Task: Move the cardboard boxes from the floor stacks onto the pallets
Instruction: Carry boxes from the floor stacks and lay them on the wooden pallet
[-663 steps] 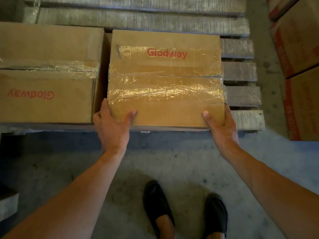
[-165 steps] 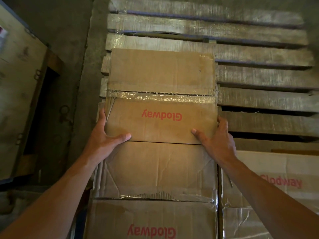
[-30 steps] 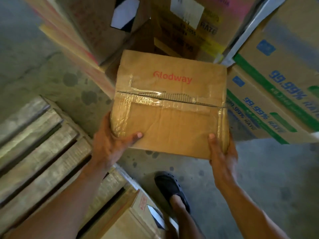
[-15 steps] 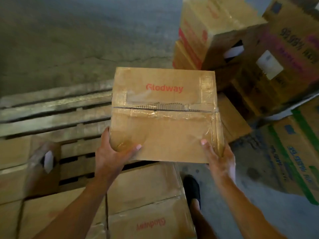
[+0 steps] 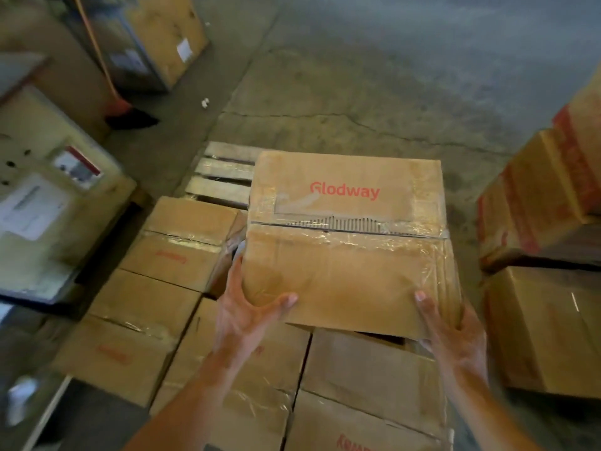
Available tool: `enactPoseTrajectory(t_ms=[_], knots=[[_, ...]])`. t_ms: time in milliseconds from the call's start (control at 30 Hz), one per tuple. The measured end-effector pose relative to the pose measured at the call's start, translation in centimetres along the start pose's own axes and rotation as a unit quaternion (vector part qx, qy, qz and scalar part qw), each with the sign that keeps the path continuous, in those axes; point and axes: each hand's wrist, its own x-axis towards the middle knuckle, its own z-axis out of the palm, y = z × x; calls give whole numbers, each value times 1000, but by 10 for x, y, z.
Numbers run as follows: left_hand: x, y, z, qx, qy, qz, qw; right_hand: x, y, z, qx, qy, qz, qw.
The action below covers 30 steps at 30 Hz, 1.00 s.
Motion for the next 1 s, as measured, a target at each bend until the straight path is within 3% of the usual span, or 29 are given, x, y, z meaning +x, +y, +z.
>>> enactPoseTrajectory(t_ms=[133, 400, 500, 600, 833, 1000], knots=[[23, -28, -22, -18, 2, -20, 1000, -3, -1, 37, 8, -6, -5, 1000], [113, -110, -53, -23, -112, -3, 993, -5, 32, 131, 16, 78, 9, 997], [142, -140, -61, -12, -132, 11, 991, -4, 52, 169, 49, 96, 36, 994], [165, -169, -63, -3, -152, -6, 988, 4, 73, 196, 13, 101, 23, 995], [184, -251, -58, 8, -101, -56, 993, 38, 77, 255, -41, 48, -10, 998], [181, -295, -61, 16, -89, -77, 993, 47, 122, 276, -49, 42, 3, 998]])
